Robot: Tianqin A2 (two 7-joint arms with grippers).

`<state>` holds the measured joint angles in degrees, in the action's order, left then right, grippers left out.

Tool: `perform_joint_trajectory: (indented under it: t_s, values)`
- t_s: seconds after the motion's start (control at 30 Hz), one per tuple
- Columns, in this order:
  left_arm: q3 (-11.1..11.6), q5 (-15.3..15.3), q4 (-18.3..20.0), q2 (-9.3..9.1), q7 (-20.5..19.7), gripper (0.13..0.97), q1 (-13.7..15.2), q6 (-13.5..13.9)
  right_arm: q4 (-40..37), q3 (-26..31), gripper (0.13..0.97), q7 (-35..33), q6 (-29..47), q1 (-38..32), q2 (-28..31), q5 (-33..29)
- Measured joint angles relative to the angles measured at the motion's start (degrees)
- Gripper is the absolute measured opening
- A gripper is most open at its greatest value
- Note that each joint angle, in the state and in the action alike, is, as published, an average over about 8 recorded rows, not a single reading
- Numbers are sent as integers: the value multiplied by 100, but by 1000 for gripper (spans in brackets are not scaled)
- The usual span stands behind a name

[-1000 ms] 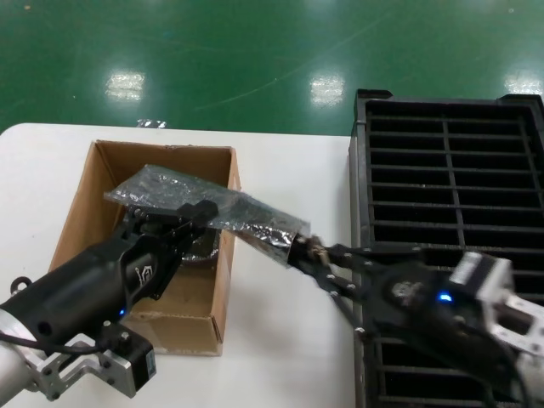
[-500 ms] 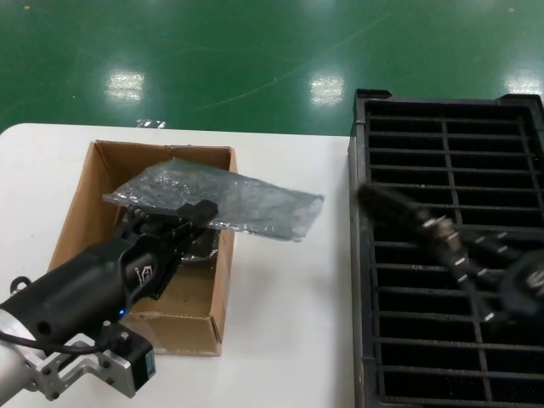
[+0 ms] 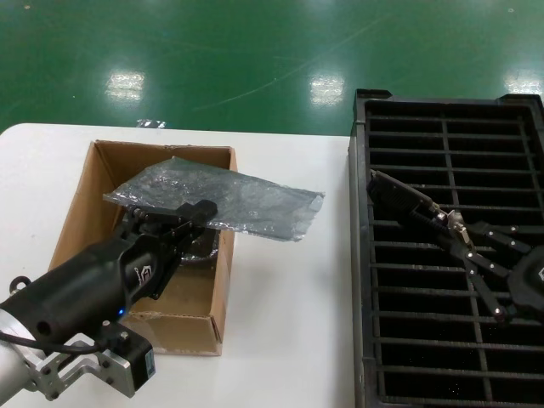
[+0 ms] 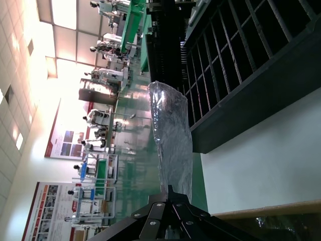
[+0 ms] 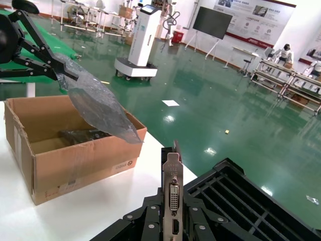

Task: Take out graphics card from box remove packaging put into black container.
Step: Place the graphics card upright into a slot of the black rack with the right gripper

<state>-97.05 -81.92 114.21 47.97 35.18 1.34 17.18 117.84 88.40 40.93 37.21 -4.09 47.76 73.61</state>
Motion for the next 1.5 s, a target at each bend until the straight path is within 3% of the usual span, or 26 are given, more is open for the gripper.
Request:
perform_joint_trajectory:
  t_s: [0.3,0.53,0.73,1.0,1.2,1.5]
  values:
    - [0,0,0,0,0,139,0,0,-67,168,191,12,227,-294,99,-93]
    - [0,0,0,0,0,139,0,0,-159,751,191,185,1331,-1337,513,-229]
    - [0,0,0,0,0,139,0,0,-254,1529,191,594,2840,-2798,872,-113]
    - [0,0,0,0,0,139,0,0,-444,2617,191,1013,4655,-4680,895,248]
    - [0,0,0,0,0,139,0,0,-664,3782,191,1157,5143,-5873,907,512]
    - [0,0,0,0,0,139,0,0,-1090,5298,191,1250,5261,-7130,736,659]
